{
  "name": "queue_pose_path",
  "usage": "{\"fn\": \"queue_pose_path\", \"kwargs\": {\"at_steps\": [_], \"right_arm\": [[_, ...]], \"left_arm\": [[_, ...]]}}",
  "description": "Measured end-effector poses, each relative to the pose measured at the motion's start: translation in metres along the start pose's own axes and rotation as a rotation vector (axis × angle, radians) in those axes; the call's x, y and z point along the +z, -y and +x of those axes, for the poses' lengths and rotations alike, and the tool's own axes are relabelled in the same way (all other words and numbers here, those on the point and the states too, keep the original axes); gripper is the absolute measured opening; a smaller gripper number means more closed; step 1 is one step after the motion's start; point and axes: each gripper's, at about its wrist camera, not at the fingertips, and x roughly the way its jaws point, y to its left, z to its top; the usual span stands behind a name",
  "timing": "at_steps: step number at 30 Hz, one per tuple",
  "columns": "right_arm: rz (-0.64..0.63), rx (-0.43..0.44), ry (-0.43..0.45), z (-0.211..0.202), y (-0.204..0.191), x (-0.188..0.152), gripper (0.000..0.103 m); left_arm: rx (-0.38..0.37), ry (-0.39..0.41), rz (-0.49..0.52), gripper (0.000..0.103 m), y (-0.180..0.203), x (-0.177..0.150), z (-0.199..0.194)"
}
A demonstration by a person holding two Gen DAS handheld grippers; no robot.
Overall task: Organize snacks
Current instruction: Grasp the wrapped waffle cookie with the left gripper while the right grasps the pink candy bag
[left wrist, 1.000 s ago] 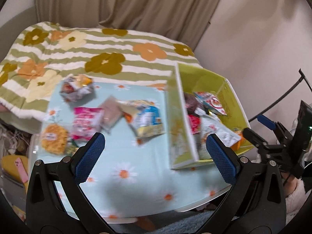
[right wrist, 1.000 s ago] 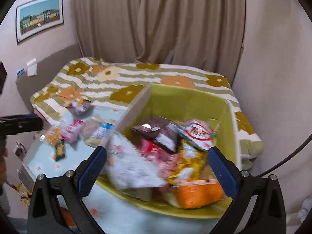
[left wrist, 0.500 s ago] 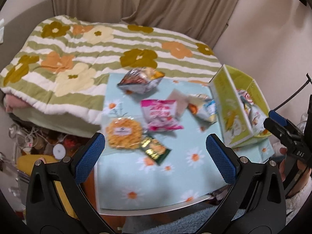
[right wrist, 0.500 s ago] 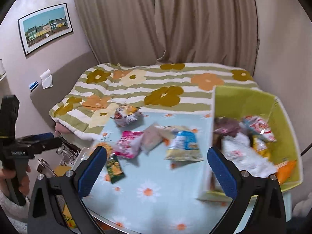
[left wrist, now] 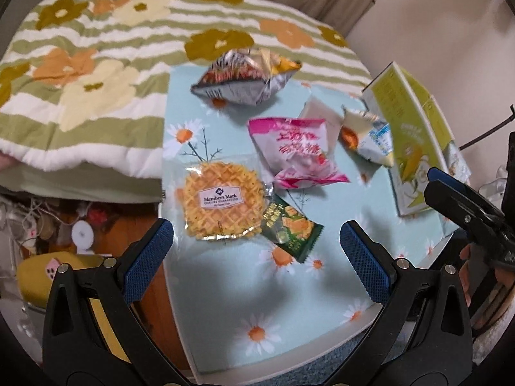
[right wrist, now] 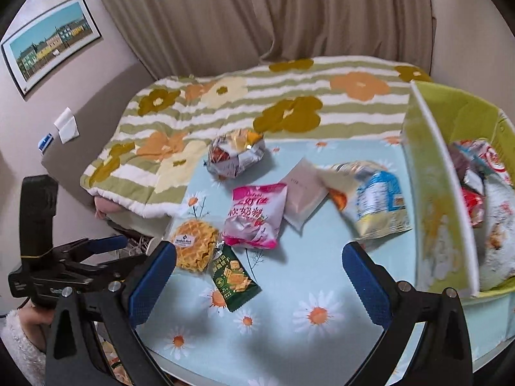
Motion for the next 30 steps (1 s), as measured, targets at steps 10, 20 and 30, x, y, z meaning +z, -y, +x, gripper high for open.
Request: {"fn": "queue_pose_path", "kwargs": {"at_steps": [10, 20, 30], "right_arm": [[0.016, 0.019, -0.115, 0.067, 0.004, 0.001, 0.103], [0.027, 0.053, -0.16, 0.092, 0.009, 0.007, 0.103], [0.05, 0.078, -0.19, 0.109, 0.014, 0.012, 0.103]], "left_arm": [[0.071, -0.088, 0.059, 0.102, -0.011, 0.016, 0.067], [0.172, -0.152, 0.16, 0.101, -0.004, 0.024, 0.097], [0.179, -0.17, 0.174, 0.084, -0.002, 0.024, 0.093]]}}
